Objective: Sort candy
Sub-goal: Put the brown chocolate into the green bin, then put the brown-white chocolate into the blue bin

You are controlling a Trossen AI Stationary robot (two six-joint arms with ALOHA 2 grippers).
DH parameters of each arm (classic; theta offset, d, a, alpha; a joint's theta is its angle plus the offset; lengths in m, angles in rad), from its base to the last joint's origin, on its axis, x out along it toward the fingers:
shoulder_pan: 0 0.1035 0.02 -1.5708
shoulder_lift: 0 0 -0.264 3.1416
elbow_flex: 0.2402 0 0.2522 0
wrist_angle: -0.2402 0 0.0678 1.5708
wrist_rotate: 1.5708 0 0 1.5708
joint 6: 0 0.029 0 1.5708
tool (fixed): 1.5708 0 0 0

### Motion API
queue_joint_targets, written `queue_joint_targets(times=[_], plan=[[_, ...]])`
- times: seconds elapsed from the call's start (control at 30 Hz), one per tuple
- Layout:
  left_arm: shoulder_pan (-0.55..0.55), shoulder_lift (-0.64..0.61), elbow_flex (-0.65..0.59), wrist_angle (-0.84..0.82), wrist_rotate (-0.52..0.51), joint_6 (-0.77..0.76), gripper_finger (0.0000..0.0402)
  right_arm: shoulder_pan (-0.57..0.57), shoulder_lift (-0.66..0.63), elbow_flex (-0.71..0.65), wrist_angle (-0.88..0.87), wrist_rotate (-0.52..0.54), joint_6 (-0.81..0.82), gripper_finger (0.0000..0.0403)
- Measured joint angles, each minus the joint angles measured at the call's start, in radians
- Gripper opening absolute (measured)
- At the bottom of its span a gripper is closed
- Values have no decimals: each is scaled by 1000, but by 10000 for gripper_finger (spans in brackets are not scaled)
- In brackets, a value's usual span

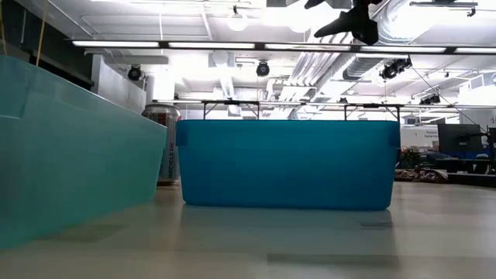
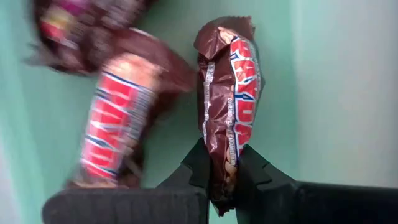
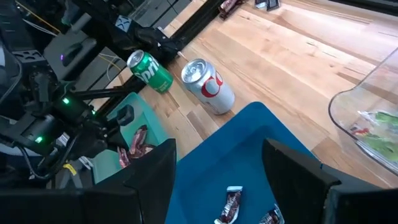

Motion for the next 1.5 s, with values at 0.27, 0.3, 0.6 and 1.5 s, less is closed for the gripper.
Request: queue_joint_targets(times=[0.27, 0.3, 0.6, 1.5], plan=[[27, 35, 4, 11, -27, -38, 35, 0, 0, 0, -7, -2, -1, 232], [28, 35, 4, 10, -27, -43, 42, 0, 0, 0, -7, -2, -6, 232], [30, 37, 41, -21, 42, -64, 136, 0, 0, 0, -7, -2, -8, 232], [144, -364, 246, -342, -55, -40, 268, 0, 0, 0, -6, -2, -26, 232]])
